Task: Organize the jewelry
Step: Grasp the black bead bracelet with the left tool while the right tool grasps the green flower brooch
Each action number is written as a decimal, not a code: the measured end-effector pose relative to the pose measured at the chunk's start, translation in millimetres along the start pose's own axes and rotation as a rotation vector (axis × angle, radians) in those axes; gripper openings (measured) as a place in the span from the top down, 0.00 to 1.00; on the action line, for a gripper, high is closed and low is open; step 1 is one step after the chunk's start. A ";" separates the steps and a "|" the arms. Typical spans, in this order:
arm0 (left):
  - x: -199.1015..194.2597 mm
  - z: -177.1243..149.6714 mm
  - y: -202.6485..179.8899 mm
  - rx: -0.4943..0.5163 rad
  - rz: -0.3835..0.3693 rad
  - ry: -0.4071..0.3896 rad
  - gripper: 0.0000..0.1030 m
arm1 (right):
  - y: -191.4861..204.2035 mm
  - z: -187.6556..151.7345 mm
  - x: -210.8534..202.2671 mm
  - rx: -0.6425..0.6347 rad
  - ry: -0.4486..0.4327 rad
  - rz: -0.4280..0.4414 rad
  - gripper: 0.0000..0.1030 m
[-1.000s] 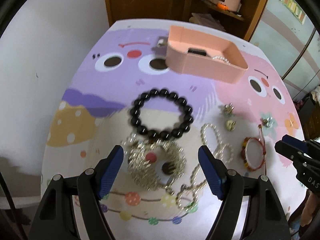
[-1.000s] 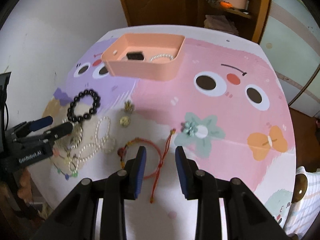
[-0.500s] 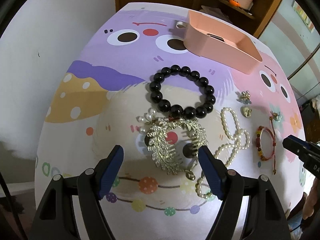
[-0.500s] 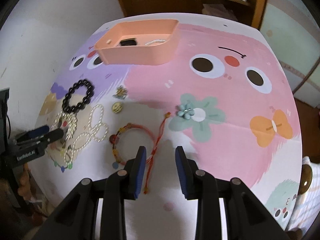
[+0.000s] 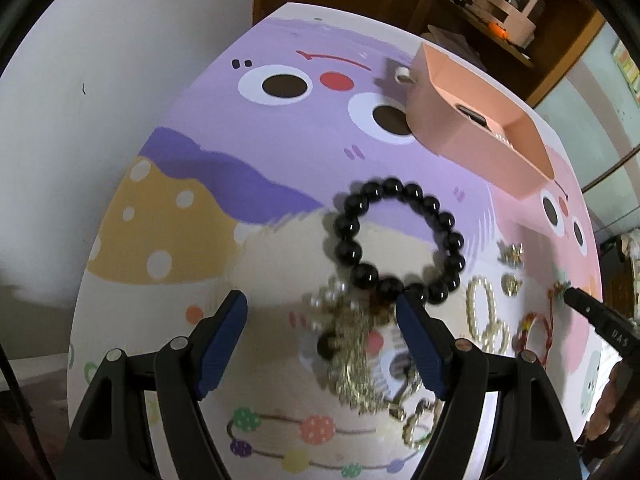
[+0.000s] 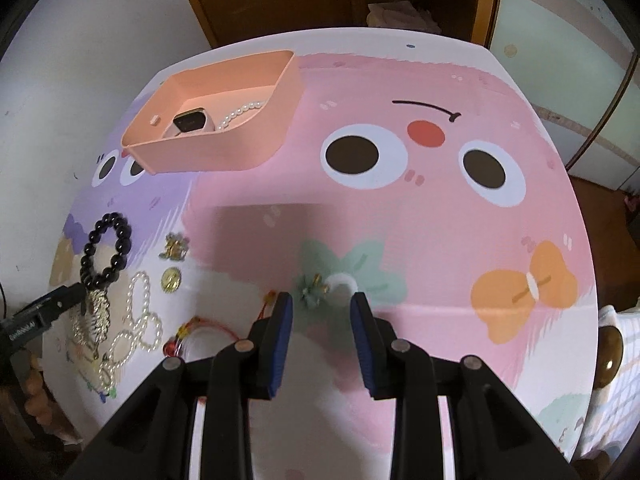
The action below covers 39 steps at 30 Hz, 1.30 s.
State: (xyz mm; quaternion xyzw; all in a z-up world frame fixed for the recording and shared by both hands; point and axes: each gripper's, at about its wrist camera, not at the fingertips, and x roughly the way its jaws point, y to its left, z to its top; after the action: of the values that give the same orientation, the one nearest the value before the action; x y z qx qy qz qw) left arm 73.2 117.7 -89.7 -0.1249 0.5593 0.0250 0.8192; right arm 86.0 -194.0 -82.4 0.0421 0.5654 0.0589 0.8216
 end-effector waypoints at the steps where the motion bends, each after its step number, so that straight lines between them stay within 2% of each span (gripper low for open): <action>1: 1.2 3.5 -0.3 -0.001 0.001 -0.003 0.27 | 0.2 1.2 1.1 0.001 -0.002 0.003 0.71; 12: 3.6 31.7 -21.3 0.025 -0.002 -0.032 0.27 | 4.3 3.3 12.5 -0.036 -0.008 -0.024 0.71; 17: 17.9 39.9 -25.2 0.028 0.029 -0.014 0.27 | 8.5 2.6 13.6 -0.056 -0.017 -0.033 0.71; 22: 29.2 47.6 -30.3 0.038 0.098 0.011 0.29 | 6.5 2.5 12.7 -0.054 -0.017 -0.022 0.71; 28: 37.8 50.7 -43.7 0.100 0.158 0.034 0.32 | -1.2 7.2 12.8 -0.046 -0.020 -0.032 0.71; 33: 41.4 56.2 -50.3 0.111 0.152 0.039 0.34 | 2.3 9.7 15.6 -0.059 -0.020 -0.041 0.71; 35: 41.5 58.3 -50.2 0.116 0.148 0.040 0.36 | 5.1 10.4 16.4 -0.073 -0.022 -0.052 0.74; 36: 41.2 58.8 -51.4 0.122 0.147 0.037 0.43 | 7.3 10.3 16.7 -0.083 -0.024 -0.058 0.79; 37: 40.3 59.3 -53.3 0.134 0.143 0.032 0.56 | 8.7 10.0 16.8 -0.090 -0.025 -0.063 0.79; 38: 41.6 61.7 -54.1 0.145 0.138 0.031 0.64 | 10.3 9.6 16.9 -0.097 -0.028 -0.069 0.79; 39: 41.6 62.6 -56.2 0.153 0.133 0.033 0.80 | 11.6 9.3 17.1 -0.100 -0.030 -0.073 0.79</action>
State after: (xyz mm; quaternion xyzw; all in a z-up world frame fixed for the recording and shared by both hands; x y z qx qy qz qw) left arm 155.8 73.8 -96.7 -0.0250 0.5801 0.0346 0.8134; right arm 100.1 -180.1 -93.3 -0.0189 0.5504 0.0566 0.8327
